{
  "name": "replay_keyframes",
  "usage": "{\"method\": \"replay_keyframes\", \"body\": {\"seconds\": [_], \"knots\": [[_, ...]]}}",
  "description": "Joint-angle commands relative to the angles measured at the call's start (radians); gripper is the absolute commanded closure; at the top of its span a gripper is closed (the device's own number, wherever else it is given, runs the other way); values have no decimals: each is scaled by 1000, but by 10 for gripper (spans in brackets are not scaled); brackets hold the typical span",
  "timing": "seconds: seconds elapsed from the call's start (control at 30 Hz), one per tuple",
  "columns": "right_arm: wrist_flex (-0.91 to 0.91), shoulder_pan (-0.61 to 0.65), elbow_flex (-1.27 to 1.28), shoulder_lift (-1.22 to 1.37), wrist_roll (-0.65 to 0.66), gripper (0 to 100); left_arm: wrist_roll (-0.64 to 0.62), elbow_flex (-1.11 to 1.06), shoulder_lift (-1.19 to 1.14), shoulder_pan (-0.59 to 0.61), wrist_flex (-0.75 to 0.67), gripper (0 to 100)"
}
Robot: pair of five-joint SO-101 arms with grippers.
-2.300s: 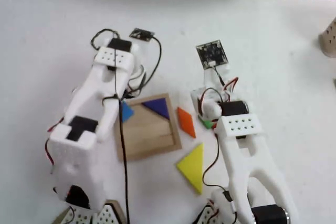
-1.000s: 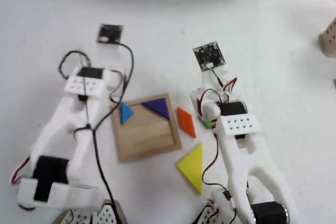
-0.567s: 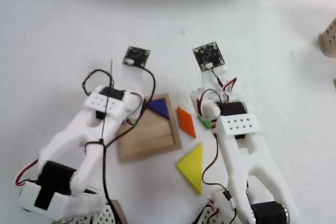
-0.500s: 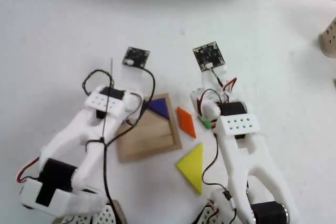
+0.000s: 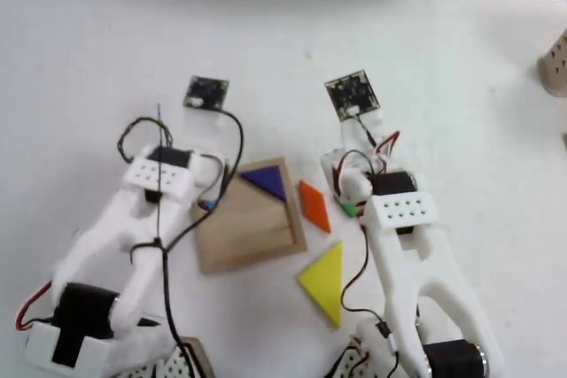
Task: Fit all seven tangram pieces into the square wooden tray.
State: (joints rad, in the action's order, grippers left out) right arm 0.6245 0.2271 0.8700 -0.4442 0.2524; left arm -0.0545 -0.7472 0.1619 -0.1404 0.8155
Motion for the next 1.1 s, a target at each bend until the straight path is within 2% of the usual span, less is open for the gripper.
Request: {"method": "replay_keyframes", "body": {"seconds": [0.0, 0.2, 0.37, 0.77, 0.97, 1.07], "knots": [[-21, -5, -17, -7, 9, 978, -9, -9, 45, -31, -23, 980], [-18, -5, -15, -7, 9, 978, -9, 3, -12, -35, -51, 980], [-18, -5, -15, -7, 9, 979, -9, 101, -145, -36, -23, 980], [-19, -5, -15, -8, 9, 979, 0, 144, -196, -223, 3, 980], [-21, -5, -17, -8, 9, 978, 2, 115, -90, -220, 41, 980], [-21, -5, -17, -8, 9, 978, 2, -20, 73, -226, -25, 980]]}}
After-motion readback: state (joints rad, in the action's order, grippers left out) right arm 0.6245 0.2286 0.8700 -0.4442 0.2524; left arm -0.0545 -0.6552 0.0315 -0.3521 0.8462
